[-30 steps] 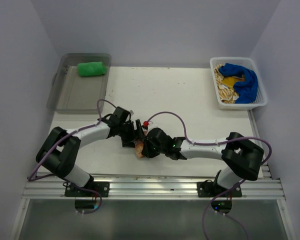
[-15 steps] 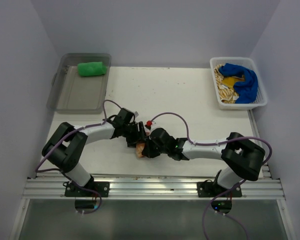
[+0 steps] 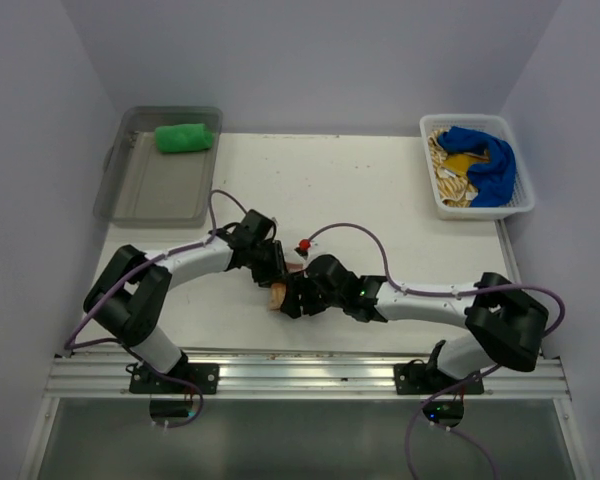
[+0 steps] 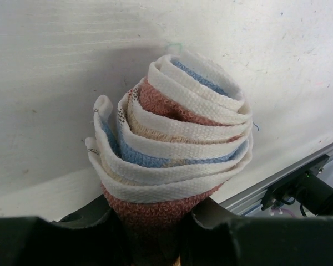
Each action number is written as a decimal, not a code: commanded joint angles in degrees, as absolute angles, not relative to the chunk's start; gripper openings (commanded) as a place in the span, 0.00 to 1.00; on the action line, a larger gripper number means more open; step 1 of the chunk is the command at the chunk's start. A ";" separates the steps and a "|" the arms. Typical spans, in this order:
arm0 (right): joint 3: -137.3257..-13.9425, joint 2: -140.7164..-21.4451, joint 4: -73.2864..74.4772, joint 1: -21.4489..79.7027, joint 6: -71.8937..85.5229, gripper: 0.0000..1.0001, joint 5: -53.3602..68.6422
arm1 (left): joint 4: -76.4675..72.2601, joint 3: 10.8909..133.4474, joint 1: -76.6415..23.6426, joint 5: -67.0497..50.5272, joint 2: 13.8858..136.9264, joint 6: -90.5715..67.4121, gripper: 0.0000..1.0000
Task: Roll the towels
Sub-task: Place the rolled towel into the container
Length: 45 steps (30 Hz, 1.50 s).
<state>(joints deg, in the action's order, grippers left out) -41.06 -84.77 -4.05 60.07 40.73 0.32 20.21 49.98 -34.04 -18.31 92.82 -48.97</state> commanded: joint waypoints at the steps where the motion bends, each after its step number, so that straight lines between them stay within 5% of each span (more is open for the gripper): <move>1: -42.45 -77.89 4.03 59.94 38.06 0.63 -4.83 | 25.49 53.43 -34.01 -13.89 89.65 -46.76 0.15; 14: -38.23 -57.93 19.86 52.12 37.70 0.70 -15.38 | 30.05 58.17 -32.52 -14.94 87.63 -46.15 0.13; 32: -39.81 -63.72 17.23 51.24 38.76 0.69 -13.36 | 44.91 79.35 -10.74 -15.65 83.58 -38.85 0.14; 45: -41.92 -67.58 15.82 51.33 39.90 0.69 -11.96 | 29.81 93.25 9.58 -18.99 100.71 -54.56 0.15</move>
